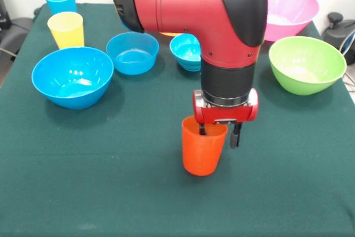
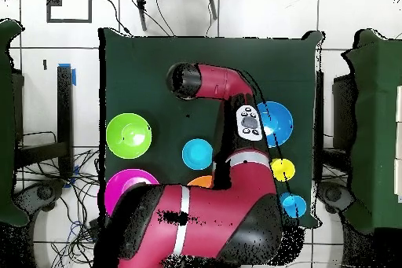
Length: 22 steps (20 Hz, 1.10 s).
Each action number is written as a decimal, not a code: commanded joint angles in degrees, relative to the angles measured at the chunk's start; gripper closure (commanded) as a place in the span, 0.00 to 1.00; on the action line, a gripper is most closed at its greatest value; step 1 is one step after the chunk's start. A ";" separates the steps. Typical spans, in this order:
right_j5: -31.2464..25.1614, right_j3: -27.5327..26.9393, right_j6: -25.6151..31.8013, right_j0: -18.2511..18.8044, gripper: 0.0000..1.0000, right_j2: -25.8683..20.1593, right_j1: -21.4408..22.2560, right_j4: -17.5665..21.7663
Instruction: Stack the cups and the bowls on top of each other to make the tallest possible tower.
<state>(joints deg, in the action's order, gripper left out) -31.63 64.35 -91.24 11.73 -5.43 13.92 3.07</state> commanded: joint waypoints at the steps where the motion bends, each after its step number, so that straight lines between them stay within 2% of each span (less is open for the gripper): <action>1: -8.14 2.80 2.51 2.13 0.00 -6.04 2.40 0.32; 3: -12.35 0.63 3.05 2.06 0.00 -5.61 3.25 0.10; 7: -16.20 -2.73 5.10 3.45 0.00 -6.14 2.07 0.40; 9: -16.99 -2.68 5.40 4.25 0.00 -6.43 2.27 0.43; 16: -16.79 0.90 3.99 4.19 0.00 -6.46 5.49 1.19; 22: -14.88 1.62 2.17 2.97 0.00 -5.78 5.51 1.85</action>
<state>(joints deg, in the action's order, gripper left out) -43.95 63.09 -91.24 15.81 -6.16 19.33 3.08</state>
